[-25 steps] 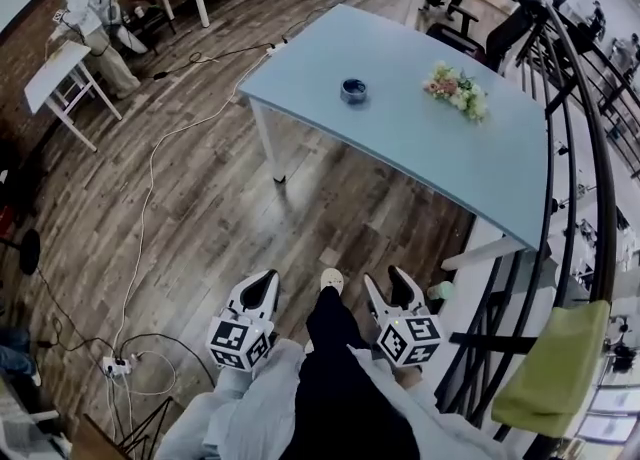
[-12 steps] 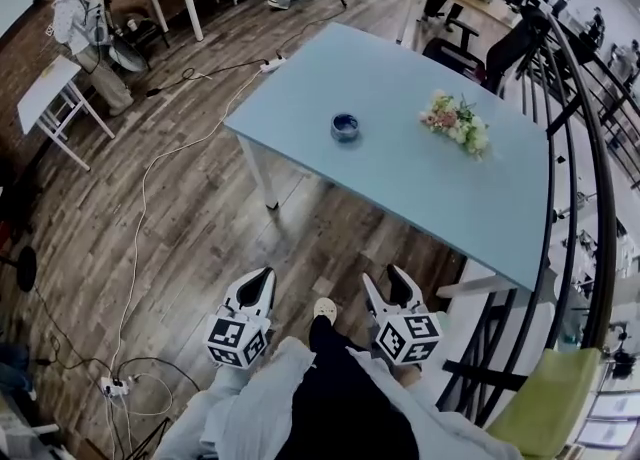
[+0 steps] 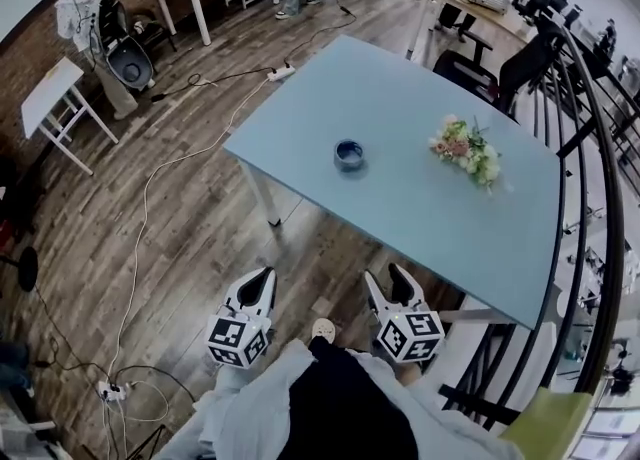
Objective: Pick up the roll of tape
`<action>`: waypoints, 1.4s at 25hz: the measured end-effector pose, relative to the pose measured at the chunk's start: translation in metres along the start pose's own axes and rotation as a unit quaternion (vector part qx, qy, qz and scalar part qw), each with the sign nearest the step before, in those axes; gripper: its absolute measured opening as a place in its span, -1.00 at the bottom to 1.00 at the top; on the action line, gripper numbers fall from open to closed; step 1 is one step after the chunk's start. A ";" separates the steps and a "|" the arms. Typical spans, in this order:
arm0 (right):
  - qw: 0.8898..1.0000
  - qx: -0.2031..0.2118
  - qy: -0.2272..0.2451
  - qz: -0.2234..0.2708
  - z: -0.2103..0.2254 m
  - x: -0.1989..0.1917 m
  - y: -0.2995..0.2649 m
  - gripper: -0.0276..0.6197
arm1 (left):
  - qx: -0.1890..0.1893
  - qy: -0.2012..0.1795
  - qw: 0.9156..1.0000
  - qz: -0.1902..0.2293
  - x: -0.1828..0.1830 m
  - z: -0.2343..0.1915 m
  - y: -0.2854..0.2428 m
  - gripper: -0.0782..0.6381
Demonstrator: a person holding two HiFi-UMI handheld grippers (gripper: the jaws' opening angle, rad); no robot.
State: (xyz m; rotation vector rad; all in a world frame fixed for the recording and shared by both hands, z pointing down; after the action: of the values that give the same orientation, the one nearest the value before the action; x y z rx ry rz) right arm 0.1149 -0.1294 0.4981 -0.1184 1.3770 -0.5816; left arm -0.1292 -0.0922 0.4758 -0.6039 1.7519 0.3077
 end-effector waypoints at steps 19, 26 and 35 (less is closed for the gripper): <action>1.000 0.014 0.002 -0.027 0.021 0.003 -0.047 -0.13 | 0.014 0.015 1.000 -0.005 -0.008 -0.016 -0.041 -0.73; 0.999 0.010 -0.008 -0.035 0.026 0.010 -0.083 -0.13 | 0.010 0.024 1.000 -0.015 -0.008 -0.043 -0.072 -0.73; 1.000 -0.004 -0.010 -0.027 0.036 0.063 -0.156 -0.13 | -0.007 0.020 1.000 -0.009 0.030 -0.097 -0.140 -0.73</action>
State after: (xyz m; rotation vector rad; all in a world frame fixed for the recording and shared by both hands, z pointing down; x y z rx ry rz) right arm 0.1038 -0.3003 0.5134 -0.1681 1.3600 -0.6175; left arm -0.1372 -0.2642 0.4883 -0.6396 1.7827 0.2979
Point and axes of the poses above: the fingertips, and each gripper's own axes: y backward along the fingers, z to its right, x out of its top, the point moved 3 cm from there along y, backward along the fingers, and after that the axes turned 13 degrees about -x, right-handed, at the moved point
